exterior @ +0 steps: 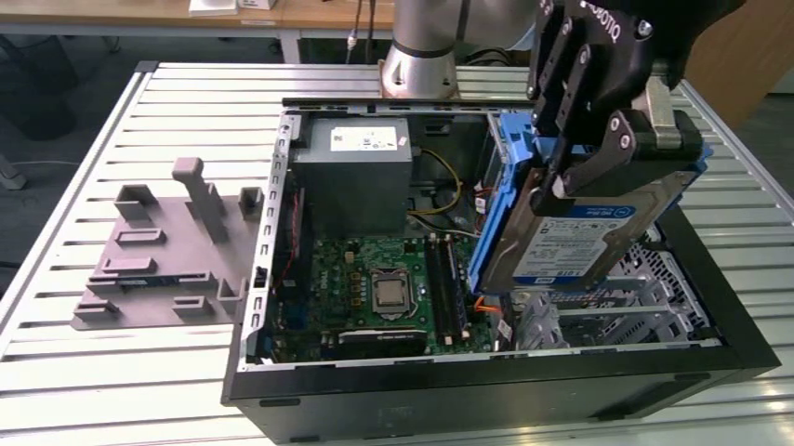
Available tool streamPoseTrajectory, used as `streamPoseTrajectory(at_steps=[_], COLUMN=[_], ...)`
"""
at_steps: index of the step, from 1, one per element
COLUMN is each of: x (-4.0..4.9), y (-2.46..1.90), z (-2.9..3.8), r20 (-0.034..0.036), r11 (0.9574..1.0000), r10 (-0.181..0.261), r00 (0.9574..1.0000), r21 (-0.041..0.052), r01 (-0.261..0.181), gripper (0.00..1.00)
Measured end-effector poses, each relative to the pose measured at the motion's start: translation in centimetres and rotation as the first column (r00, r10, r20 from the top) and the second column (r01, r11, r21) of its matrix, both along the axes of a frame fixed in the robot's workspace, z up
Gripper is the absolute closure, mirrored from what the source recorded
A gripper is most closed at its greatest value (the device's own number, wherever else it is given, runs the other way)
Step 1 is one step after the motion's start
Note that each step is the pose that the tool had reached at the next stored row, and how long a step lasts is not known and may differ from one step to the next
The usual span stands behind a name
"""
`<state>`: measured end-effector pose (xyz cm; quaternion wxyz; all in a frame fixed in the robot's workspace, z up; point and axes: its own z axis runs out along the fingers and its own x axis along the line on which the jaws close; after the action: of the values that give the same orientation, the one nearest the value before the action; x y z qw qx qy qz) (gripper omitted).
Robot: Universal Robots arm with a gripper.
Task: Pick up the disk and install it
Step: 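Insert the disk into the insertion slot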
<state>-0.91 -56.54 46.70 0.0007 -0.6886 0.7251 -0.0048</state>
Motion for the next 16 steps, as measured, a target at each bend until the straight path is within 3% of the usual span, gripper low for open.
streamPoseTrajectory(at_steps=[8, 16], x=[1.49, 1.72], y=[0.0, -0.16], z=[-0.06, -0.26], r20=[0.0, -0.0001], r11=[1.0, 1.0], r10=[0.0, 0.0], r00=[1.0, 1.0], r21=[0.0, -0.0002], r01=[0.0, 0.0], gripper=[0.64, 0.64])
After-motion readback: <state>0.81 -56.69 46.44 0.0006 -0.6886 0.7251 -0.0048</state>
